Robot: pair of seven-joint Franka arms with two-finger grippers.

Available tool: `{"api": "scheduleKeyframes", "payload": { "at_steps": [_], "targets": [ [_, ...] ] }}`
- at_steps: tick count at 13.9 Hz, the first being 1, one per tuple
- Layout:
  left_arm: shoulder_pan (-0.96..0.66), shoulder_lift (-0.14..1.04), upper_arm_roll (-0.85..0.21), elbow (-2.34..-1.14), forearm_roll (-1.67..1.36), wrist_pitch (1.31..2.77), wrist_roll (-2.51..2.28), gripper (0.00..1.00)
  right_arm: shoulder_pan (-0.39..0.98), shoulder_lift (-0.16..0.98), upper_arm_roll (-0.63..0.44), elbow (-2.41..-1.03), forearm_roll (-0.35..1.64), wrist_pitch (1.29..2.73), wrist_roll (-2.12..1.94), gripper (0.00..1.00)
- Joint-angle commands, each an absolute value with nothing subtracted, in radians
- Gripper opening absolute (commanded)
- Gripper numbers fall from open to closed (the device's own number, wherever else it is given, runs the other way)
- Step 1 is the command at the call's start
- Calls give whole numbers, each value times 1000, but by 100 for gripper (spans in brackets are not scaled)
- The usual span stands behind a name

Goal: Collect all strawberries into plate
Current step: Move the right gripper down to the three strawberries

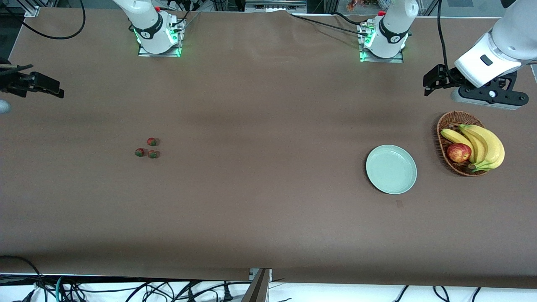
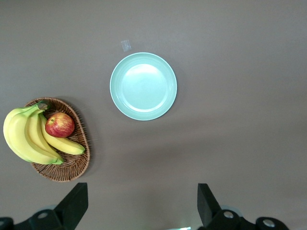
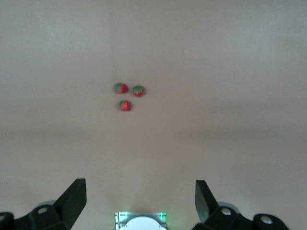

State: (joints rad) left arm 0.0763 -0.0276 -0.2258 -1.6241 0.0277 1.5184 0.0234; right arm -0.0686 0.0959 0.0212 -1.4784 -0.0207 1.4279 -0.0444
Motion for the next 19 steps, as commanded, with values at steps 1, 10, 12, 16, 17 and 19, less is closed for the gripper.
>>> {"api": "scheduleKeyframes", "payload": {
  "at_steps": [1, 10, 12, 16, 17, 19],
  "targets": [
    [93, -9, -216, -1589, 48, 1499, 21, 100, -72, 184, 12, -1463, 29, 1471, -57, 100],
    [186, 3, -221, -1585, 51, 1494, 21, 100, -60, 492, 18, -1492, 38, 1718, -51, 100],
    [186, 6, -222, -1586, 52, 1497, 18, 100, -61, 526, 17, -1561, 19, 1820, -49, 100],
    [186, 14, -222, -1577, 48, 1506, 18, 100, -61, 554, 17, -1715, 15, 2030, -46, 100],
    [187, 11, -222, -1578, 48, 1497, 20, 100, -61, 555, 15, -1758, 15, 2080, -46, 100],
    [187, 11, -221, -1578, 49, 1493, 20, 100, -60, 555, 15, -1833, 15, 2149, -46, 100]
  ]
}}
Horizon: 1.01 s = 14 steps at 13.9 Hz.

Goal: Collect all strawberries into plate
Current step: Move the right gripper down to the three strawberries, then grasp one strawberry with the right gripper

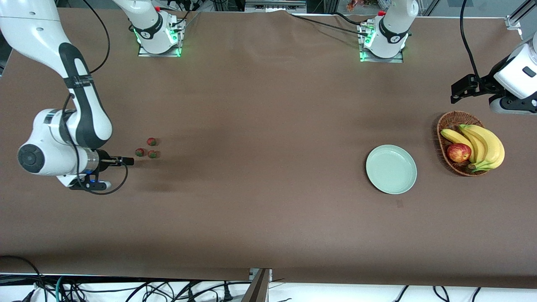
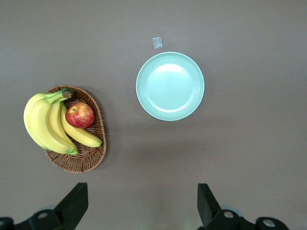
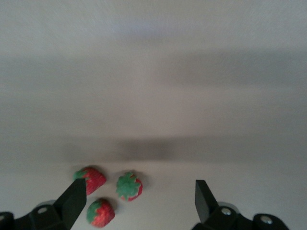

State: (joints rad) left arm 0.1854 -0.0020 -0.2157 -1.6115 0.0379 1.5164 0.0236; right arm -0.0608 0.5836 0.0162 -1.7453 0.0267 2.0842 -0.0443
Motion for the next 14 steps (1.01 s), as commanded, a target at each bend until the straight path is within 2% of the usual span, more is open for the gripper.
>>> {"api": "scheduleKeyframes", "payload": {
  "at_steps": [1, 10, 11, 14],
  "targets": [
    [186, 12, -221, -1578, 48, 1494, 18, 100, -60, 554, 15, -1857, 15, 2167, -46, 100],
    [186, 17, -241, -1591, 51, 1488, 20, 100, -41, 557, 17, -1902, 14, 2183, -44, 98],
    [186, 18, -241, -1589, 51, 1489, 20, 100, -40, 557, 15, -1902, 12, 2183, -44, 93],
    [186, 18, -241, -1589, 52, 1489, 20, 100, -37, 560, 15, -1902, 12, 2181, -44, 39]
  ]
}}
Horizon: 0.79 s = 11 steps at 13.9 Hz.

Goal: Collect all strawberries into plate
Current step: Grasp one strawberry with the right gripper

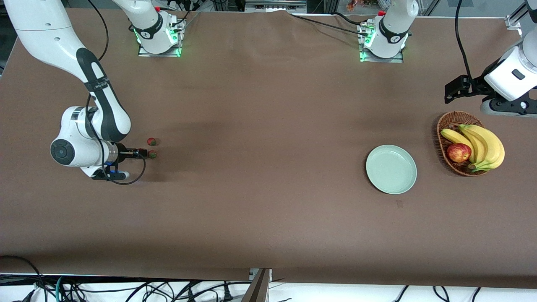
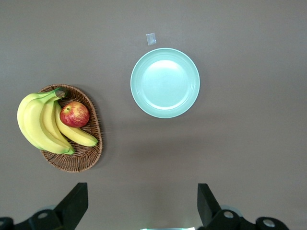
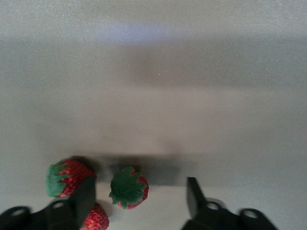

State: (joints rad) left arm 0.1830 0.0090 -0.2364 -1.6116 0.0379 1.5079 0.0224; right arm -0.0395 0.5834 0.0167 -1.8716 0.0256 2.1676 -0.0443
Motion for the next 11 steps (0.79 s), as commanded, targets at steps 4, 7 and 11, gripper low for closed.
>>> {"api": "scheduleKeyframes", "payload": {
  "at_steps": [4, 7, 11],
  "targets": [
    [186, 17, -241, -1591, 52, 1489, 18, 100, -37, 561, 15, -1902, 12, 2177, -45, 19],
    [186, 15, -242, -1586, 52, 1488, 18, 100, -38, 555, 17, -1882, 12, 2168, -55, 14],
    [186, 12, -242, -1585, 52, 1485, 20, 100, -11, 538, 34, -1662, 26, 1941, -29, 12]
  ]
}}
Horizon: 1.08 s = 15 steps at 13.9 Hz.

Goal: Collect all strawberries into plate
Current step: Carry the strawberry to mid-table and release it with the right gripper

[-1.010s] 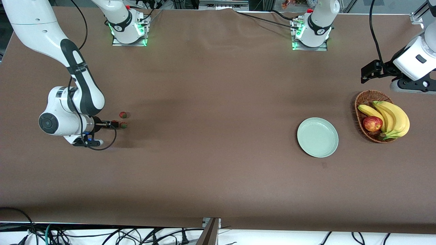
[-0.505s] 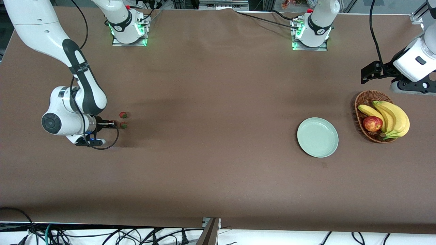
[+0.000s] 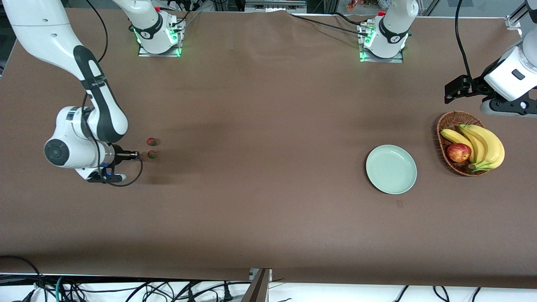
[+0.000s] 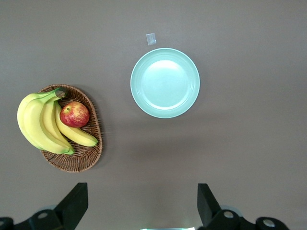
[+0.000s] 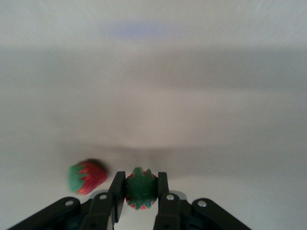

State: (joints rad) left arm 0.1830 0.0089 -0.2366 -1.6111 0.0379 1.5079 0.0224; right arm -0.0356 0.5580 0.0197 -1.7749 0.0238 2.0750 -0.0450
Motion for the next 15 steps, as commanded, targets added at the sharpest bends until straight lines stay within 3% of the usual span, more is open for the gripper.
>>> {"api": "scheduleKeyframes", "payload": {
  "at_steps": [1, 7, 12, 15],
  "targets": [
    [186, 11, -242, -1585, 52, 1483, 20, 100, 24, 540, 37, -1619, 26, 1907, 16, 12],
    [190, 18, -235, -1586, 52, 1489, 20, 100, 334, 600, 40, -1516, 61, 2000, 582, 12],
    [190, 34, -233, -1586, 54, 1491, 18, 100, 618, 737, 38, -1453, 179, 2371, 986, 13],
    [190, 40, -233, -1585, 52, 1493, 18, 100, 753, 849, 38, -1370, 178, 2509, 1099, 13]
  ]
}}
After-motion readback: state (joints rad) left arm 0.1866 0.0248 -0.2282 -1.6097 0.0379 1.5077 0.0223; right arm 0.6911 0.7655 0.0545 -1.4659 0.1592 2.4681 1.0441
